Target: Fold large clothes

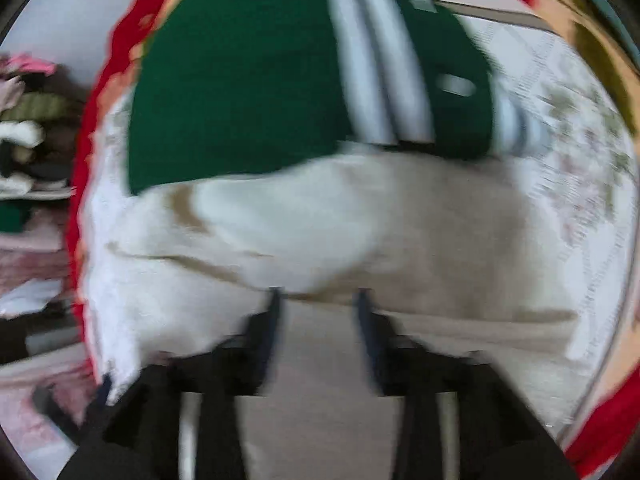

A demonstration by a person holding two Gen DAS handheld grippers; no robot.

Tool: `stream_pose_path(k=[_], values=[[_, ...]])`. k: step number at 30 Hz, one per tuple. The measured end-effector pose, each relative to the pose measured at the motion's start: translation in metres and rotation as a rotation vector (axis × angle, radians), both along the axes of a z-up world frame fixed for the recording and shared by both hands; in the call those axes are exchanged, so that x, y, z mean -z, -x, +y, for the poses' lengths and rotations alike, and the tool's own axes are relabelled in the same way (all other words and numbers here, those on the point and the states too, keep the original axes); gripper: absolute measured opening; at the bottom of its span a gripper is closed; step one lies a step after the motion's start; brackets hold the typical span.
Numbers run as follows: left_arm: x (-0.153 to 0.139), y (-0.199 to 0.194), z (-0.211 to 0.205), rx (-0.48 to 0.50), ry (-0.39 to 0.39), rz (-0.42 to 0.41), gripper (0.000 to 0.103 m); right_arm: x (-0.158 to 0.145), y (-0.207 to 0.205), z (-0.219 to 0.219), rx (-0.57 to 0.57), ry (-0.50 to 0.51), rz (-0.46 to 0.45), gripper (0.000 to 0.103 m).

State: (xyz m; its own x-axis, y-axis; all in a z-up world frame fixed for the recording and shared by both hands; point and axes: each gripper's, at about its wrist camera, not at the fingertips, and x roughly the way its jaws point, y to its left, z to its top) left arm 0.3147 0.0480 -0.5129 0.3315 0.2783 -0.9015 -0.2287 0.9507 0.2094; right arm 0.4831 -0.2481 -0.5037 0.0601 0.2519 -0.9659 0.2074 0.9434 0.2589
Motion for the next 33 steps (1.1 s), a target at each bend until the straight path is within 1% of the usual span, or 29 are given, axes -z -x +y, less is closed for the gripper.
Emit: stream_pose_path(k=[2,4,6,7,8,9,10,12,14,15,17,18,19,20,21,23,24,25,26,27,28,29,31,32,33], values=[[0.002,-0.001,-0.008,0.011,0.007,0.009,0.092,0.009,0.005,-0.009,0.037,0.039,0.032,0.055],[0.008,-0.003,-0.018,0.02,0.01,0.023,0.092,0.025,0.006,-0.017,0.059,0.043,0.082,0.055],[0.013,-0.006,-0.024,0.03,0.013,0.032,0.092,0.035,0.006,-0.014,0.051,0.059,0.094,0.055],[0.014,-0.008,-0.027,0.038,0.006,0.032,0.092,0.042,0.004,-0.009,0.03,0.091,0.074,0.05],[0.016,-0.009,-0.029,0.044,-0.004,0.037,0.092,0.046,0.002,-0.007,0.029,0.112,0.064,0.034],[0.019,-0.011,-0.031,0.051,-0.013,0.043,0.092,0.053,0.0,-0.006,0.045,0.155,0.067,0.021],[0.022,-0.012,-0.032,0.057,-0.015,0.047,0.092,0.055,-0.001,-0.006,0.058,0.156,0.064,0.014],[0.025,-0.012,-0.032,0.061,-0.018,0.052,0.092,0.05,-0.003,-0.005,0.077,0.158,0.047,0.01],[0.025,-0.011,-0.03,0.064,-0.021,0.05,0.092,0.038,0.0,-0.008,0.103,0.125,0.007,0.008],[0.025,-0.01,-0.028,0.061,-0.023,0.05,0.092,0.027,0.004,-0.009,0.119,0.094,-0.036,0.008],[0.025,-0.007,-0.025,0.059,-0.019,0.049,0.092,0.011,0.008,-0.006,0.11,0.077,-0.109,0.008],[0.025,-0.006,-0.023,0.056,-0.019,0.051,0.092,0.0,0.011,-0.003,0.097,0.059,-0.164,0.008],[0.026,-0.005,-0.022,0.055,-0.018,0.053,0.092,-0.01,0.012,0.001,0.057,0.042,-0.209,0.007],[0.027,-0.004,-0.021,0.056,-0.014,0.058,0.092,-0.013,0.012,0.006,0.028,0.035,-0.233,0.007],[0.027,-0.003,-0.02,0.056,-0.013,0.062,0.092,-0.009,0.012,0.011,-0.017,0.031,-0.236,0.008],[0.024,0.001,-0.019,0.059,-0.008,0.062,0.092,0.009,0.003,0.013,-0.061,-0.017,-0.182,0.01],[0.02,0.004,-0.018,0.06,-0.006,0.057,0.092,0.016,0.002,0.004,-0.061,-0.076,-0.126,0.012],[0.017,0.006,-0.018,0.059,-0.003,0.054,0.092,0.016,0.004,-0.004,-0.053,-0.118,-0.105,0.013],[0.011,0.01,-0.016,0.056,0.01,0.051,0.092,0.007,0.01,-0.018,-0.039,-0.157,-0.108,0.013],[0.003,0.015,-0.015,0.049,0.031,0.044,0.092,0.003,0.014,-0.027,-0.032,-0.159,-0.118,0.015],[-0.004,0.021,-0.014,0.043,0.048,0.038,0.092,-0.016,0.028,-0.045,-0.02,-0.142,-0.138,0.024],[-0.009,0.026,-0.015,0.041,0.063,0.036,0.092,-0.027,0.04,-0.06,-0.001,-0.132,-0.151,0.031],[-0.019,0.037,-0.019,0.037,0.091,0.036,0.092,-0.055,0.067,-0.091,0.041,-0.105,-0.171,0.059],[-0.024,0.045,-0.024,0.038,0.109,0.041,0.092,-0.067,0.081,-0.106,0.053,-0.069,-0.172,0.063],[-0.025,0.052,-0.03,0.042,0.125,0.05,0.092,-0.071,0.098,-0.118,0.06,-0.004,-0.163,0.064]])
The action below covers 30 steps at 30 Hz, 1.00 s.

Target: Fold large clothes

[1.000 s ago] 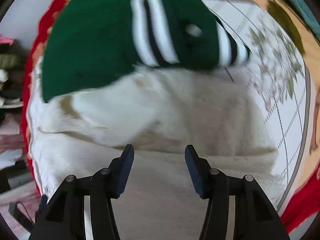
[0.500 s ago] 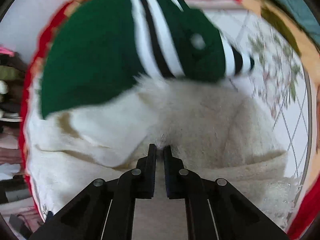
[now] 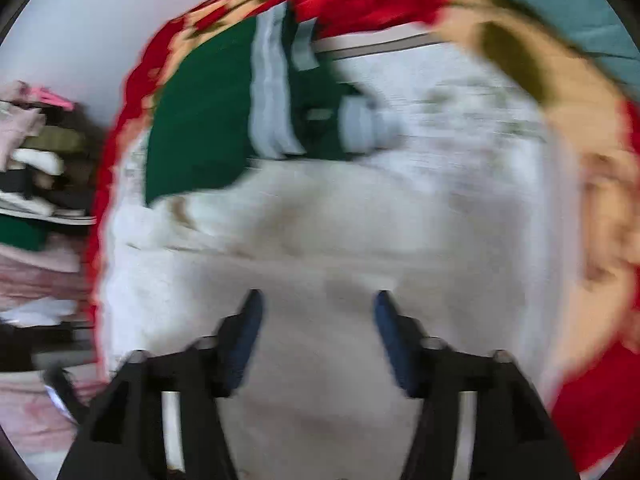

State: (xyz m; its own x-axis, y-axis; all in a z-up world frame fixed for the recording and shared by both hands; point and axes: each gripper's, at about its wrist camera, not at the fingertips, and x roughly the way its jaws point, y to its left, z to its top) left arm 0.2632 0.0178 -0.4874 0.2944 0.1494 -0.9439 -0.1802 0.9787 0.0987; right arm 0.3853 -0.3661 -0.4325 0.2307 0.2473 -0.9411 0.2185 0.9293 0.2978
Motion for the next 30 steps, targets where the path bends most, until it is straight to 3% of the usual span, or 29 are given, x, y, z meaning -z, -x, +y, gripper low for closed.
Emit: stream_pose_path(k=[2,5,9,13,14,16,17,20,23,29,30], values=[[0.003,0.009,-0.016,0.017,0.016,0.025,0.092,-0.002,0.037,-0.025,0.003,0.13,0.062,0.064],[0.022,0.018,-0.046,0.061,0.022,0.072,0.092,0.023,0.065,-0.04,-0.005,0.192,0.164,0.064],[0.053,0.021,-0.08,0.117,-0.052,0.091,0.092,0.075,0.083,-0.036,-0.03,0.154,0.228,0.064],[0.092,0.02,-0.091,0.101,-0.115,0.142,0.092,0.121,0.074,-0.023,-0.091,0.07,0.23,0.062],[0.094,0.02,-0.089,0.086,-0.109,0.139,0.094,0.127,0.073,-0.021,-0.095,0.059,0.228,0.056],[0.094,0.022,-0.087,0.064,-0.12,0.125,0.095,0.135,0.072,-0.02,-0.099,0.068,0.199,0.018],[0.095,0.021,-0.086,0.056,-0.123,0.127,0.096,0.133,0.073,-0.024,-0.07,0.047,0.184,0.007],[0.097,0.022,-0.084,0.035,-0.121,0.133,0.103,0.12,0.08,-0.047,0.038,0.068,0.141,0.007],[0.096,0.022,-0.084,0.02,-0.128,0.139,0.103,0.136,0.086,-0.064,0.061,-0.017,0.218,0.007],[0.057,0.049,-0.074,-0.016,-0.129,0.147,0.103,0.102,0.103,-0.087,0.004,-0.073,0.265,0.025],[0.052,0.057,-0.074,-0.02,-0.128,0.152,0.103,0.094,0.116,-0.091,-0.013,-0.079,0.279,0.039]])
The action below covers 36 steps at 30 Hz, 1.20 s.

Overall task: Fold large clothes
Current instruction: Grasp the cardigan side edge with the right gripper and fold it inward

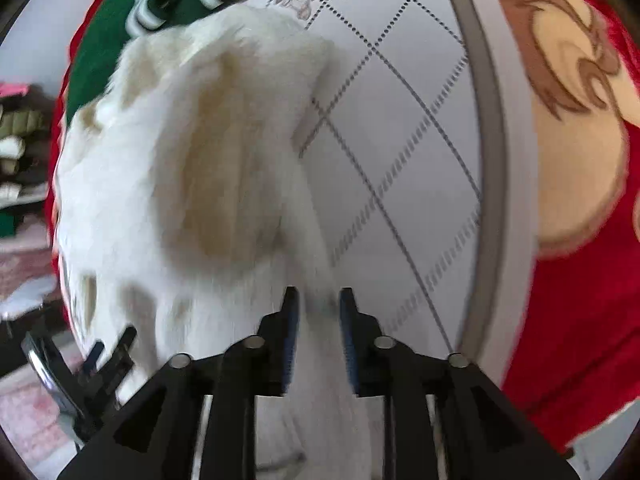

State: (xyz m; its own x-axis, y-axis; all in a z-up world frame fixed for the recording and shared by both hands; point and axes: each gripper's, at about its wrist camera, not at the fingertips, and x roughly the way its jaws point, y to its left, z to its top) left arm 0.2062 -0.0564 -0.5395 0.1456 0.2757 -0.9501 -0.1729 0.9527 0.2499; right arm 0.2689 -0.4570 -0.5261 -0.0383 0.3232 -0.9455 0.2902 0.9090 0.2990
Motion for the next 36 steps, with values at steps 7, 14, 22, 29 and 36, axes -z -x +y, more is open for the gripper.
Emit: stream_pose_path(k=[7,14,22,29,36], values=[[0.019,0.053,-0.008,0.013,-0.034,0.104,0.103,0.036,0.098,-0.003,-0.009,-0.098,0.199,0.056],[0.05,0.057,-0.012,0.059,-0.051,0.079,0.103,0.06,0.129,-0.001,-0.021,-0.001,0.226,0.037],[0.052,0.046,0.001,0.036,0.031,0.09,0.103,0.059,0.114,0.042,-0.059,0.121,0.221,0.038],[0.058,0.031,0.02,0.023,0.071,0.04,0.103,0.059,0.114,0.083,-0.063,0.178,0.207,0.038],[0.064,0.018,0.037,0.011,0.097,0.031,0.103,0.057,0.123,0.11,-0.07,0.209,0.202,0.038]])
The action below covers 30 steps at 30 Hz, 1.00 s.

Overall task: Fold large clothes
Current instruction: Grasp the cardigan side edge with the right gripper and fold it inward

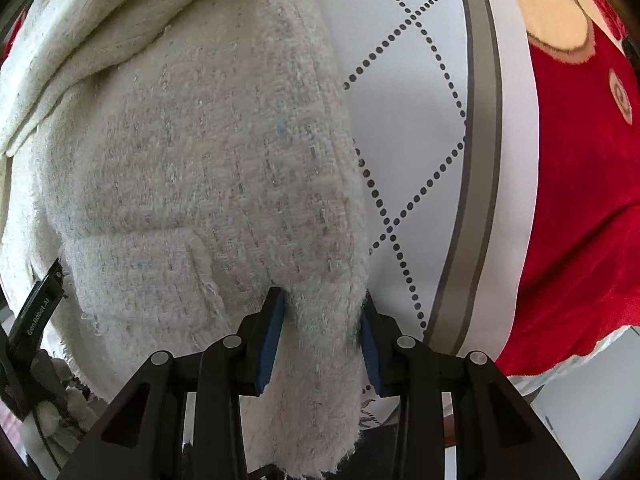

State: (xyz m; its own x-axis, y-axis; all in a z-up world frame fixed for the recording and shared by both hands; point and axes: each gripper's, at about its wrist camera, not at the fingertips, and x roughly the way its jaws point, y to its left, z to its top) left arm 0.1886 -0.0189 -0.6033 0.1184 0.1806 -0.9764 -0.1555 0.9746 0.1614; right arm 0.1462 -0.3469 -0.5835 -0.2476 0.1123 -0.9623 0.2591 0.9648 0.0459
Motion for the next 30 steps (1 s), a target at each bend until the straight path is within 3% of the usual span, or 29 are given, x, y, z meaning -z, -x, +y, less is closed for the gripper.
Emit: stream_pose_path(k=[4,8,11,13,15,18,21,25,30], values=[[0.002,-0.004,0.004,-0.012,0.001,-0.022,0.103,-0.003,0.01,0.006,0.003,0.005,-0.009,0.028],[-0.003,-0.001,0.006,-0.027,0.013,-0.023,0.103,-0.001,0.01,0.006,-0.025,-0.018,0.011,0.027],[-0.022,0.005,0.005,-0.064,0.019,-0.048,0.103,-0.013,0.003,0.01,-0.08,-0.068,-0.051,0.033],[-0.044,0.006,0.001,-0.079,-0.044,-0.105,0.103,-0.028,0.001,0.005,-0.087,-0.117,-0.116,0.049],[-0.062,0.011,-0.01,-0.068,-0.123,-0.146,0.103,-0.043,-0.001,-0.004,-0.104,-0.149,-0.18,0.056],[-0.079,0.023,-0.038,-0.044,-0.267,-0.152,0.103,-0.063,-0.006,-0.019,-0.143,-0.183,-0.23,0.056],[-0.086,0.041,-0.075,-0.033,-0.343,-0.137,0.103,-0.075,-0.012,-0.038,-0.204,-0.219,-0.261,0.056],[-0.09,0.064,-0.135,0.01,-0.381,-0.102,0.103,-0.086,-0.018,-0.069,-0.252,-0.256,-0.293,0.064],[-0.083,0.083,-0.209,0.097,-0.346,-0.058,0.103,-0.098,-0.028,-0.115,-0.285,-0.279,-0.361,0.064]])
